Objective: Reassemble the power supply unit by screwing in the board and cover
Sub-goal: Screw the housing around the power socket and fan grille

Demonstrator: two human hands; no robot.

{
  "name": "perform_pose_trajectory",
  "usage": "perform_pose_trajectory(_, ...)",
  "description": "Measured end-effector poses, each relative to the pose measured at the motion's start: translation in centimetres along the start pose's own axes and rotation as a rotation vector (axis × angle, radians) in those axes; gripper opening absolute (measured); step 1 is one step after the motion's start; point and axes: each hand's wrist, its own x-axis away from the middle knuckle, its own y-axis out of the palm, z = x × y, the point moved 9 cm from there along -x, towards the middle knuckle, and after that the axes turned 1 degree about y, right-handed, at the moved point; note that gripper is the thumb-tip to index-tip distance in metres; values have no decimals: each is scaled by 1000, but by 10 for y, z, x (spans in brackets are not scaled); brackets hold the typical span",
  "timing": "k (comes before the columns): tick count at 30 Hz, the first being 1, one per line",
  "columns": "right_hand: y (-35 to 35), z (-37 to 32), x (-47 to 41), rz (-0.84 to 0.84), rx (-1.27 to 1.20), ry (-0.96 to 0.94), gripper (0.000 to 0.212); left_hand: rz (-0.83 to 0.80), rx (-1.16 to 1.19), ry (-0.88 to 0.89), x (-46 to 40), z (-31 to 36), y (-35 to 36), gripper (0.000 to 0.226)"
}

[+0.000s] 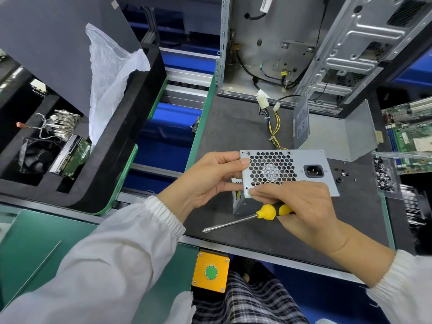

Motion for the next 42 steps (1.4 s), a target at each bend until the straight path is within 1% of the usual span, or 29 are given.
perform_pose_trajectory(3,0,-1,1,-2,55,-10,15,2,0,1,0,0,0,31)
perform_pose_trajectory(7,-2,0,-2,27,27,20,14,11,-2,-2,0,0,-1,30)
perform_pose_trajectory(9,-2,-4,-3,32,56,0,13,13,-6,-7,-1,-1,-1,30)
perform_pose_trajectory(11,-2,-9,-2,16,99,-54,19,15,-8,-7,-1,-1,-1,29)
perform_pose_trajectory(13,-2,-12,-3,-4,142,-104,29,13,-10,-3,0,-1,-1,29)
perform_pose_trajectory(15,-2,-11,-3,-22,142,-118,34,10,-7,-2,0,-1,-1,30)
perform_pose_trajectory(17,-2,-7,-4,-34,62,-85,35,9,-4,-5,0,-1,-1,30)
perform_pose_trajectory(19,-3,-1,-5,-53,-45,-7,36,12,1,-9,-1,-1,-2,31)
perform_pose_trajectory(22,-5,2,-6,-86,-103,50,37,12,7,-7,-1,-2,-2,32)
perform_pose_trajectory(26,-6,2,-8,-103,-120,85,39,15,7,-8,-1,-3,-3,34)
perform_pose_trajectory(30,-4,8,-7,-122,-157,155,47,18,7,-14,-1,-2,-3,33)
perform_pose_trajectory(34,-1,10,-6,-134,-164,182,42,17,15,-17,-1,-2,-2,32)
perform_pose_trajectory(38,-1,11,-6,-149,-153,188,48,24,12,-20,-1,-2,-3,33)
perform_pose_trajectory(40,-3,10,-7,-147,-127,189,45,19,12,-25,-2,-2,-3,34)
perform_pose_trajectory(42,-11,10,-11,-146,-102,189,38,10,27,-22,-2,-2,-2,32)
